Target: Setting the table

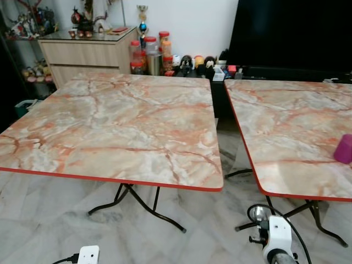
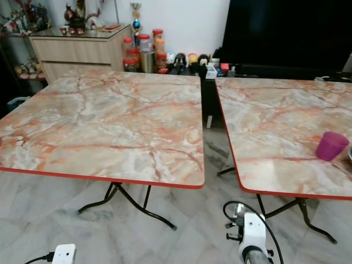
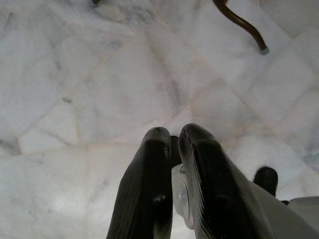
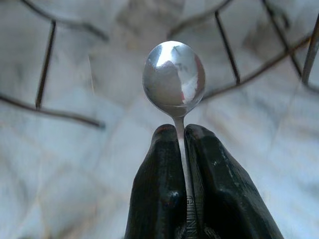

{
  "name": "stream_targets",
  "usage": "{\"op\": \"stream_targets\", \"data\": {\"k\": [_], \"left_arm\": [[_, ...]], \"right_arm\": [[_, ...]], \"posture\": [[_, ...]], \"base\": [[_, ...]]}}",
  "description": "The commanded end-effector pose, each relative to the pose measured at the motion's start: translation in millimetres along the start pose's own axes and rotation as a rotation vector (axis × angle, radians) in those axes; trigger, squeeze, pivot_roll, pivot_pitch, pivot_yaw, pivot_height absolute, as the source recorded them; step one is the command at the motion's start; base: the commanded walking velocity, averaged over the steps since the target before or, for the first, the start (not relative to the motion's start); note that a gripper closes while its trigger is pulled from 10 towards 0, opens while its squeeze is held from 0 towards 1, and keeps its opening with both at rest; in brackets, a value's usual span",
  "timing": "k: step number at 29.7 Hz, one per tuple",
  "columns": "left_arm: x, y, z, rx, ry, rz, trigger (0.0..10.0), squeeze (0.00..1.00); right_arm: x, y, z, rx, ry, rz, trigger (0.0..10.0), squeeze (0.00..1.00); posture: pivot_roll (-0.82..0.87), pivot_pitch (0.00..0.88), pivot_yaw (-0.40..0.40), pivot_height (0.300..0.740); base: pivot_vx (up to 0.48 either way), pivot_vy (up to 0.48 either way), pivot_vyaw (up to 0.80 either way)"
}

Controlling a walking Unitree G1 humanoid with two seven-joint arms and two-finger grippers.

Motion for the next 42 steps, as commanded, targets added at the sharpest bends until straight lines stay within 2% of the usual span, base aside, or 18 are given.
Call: {"op": "stream_targets", "data": {"k": [1,5,6,9,14,18,23,24,26,30,42], "left_arm": [[1,-0.3,-1.8,0.008,0.018,-0.001,10.0,0.0],[2,-0.6,-1.9,0.013,-0.002,0.0,10.0,0.0],[2,-0.6,-1.6,0.014,-0.009,0.0,10.0,0.0],[1,-0.6,-2.1,0.02,-0.016,-0.005,10.0,0.0],[0,-0.1,-3.7,0.028,-0.007,-0.008,10.0,0.0],[-2,0.6,-6.0,0.037,-0.004,-0.014,10.0,0.0],[-3,0.9,-5.6,0.035,-0.003,-0.014,10.0,0.0],[-5,1.4,-5.9,0.034,-0.005,-0.017,10.0,0.0],[-6,1.7,-6.0,0.034,-0.006,-0.018,10.0,0.0],[-8,2.7,-8.4,0.037,-0.009,-0.024,10.0,0.0],[-7,2.1,-6.4,0.028,-0.011,-0.02,10.0,0.0]], "right_arm": [[-10,1.3,10.4,-0.031,-0.01,-0.027,10.0,0.0],[-29,5.5,21.6,-0.074,-0.039,-0.093,10.0,0.0],[-35,7.0,24.3,-0.081,-0.076,-0.105,10.0,0.0],[-42,8.8,26.3,-0.085,-0.067,-0.127,10.0,0.0],[-48,10.7,26.3,-0.079,-0.143,-0.127,10.0,0.0],[-57,12.6,24.5,-0.085,-0.122,-0.166,10.0,0.0],[-58,12.8,21.0,-0.072,-0.109,-0.16,10.0,0.0],[-57,12.5,18.8,-0.059,-0.065,-0.153,10.0,0.0],[-57,12.5,18.0,-0.053,-0.046,-0.148,10.0,0.0],[-57,12.0,16.7,-0.054,-0.068,-0.15,10.0,0.0],[-57,11.4,17.8,-0.065,-0.063,-0.164,10.0,0.0]], "posture": [[-0.01,0.004,-0.041,0.74],[-0.01,0.004,-0.043,0.74],[-0.02,0.006,-0.043,0.74],[-0.02,0.005,-0.041,0.74],[-0.01,0.004,-0.053,0.74],[-0.01,0.001,-0.05,0.74],[-0.01,0.0,-0.051,0.74],[-0.01,0.0,-0.051,0.74],[-0.01,0.0,-0.051,0.74],[-0.01,0.0,-0.051,0.74],[0.0,0.0,-0.05,0.74]], "base": [[0.0,0.0,0.0],[0.0,0.0,0.0],[0.0,0.0,0.0],[0.0,-0.185,0.0],[0.0,-0.28,0.0],[0.0,-0.278,0.0],[0.0,-0.275,0.0],[0.0,-0.274,0.44],[0.0,-0.274,0.44],[0.0,-0.262,0.73],[0.0,-0.242,0.0]]}}
Point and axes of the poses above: a point about 5 cm out from each wrist's last joint towards the gripper, its own y axis pointing back from the gripper into the wrist, its own x axis along the axis of the wrist's last joint, z = x × y, the point moved 4 cm from there along -y, pointing out of the wrist towards the gripper, and after that the axes turned 1 degree about y, right-handed, at the moved point
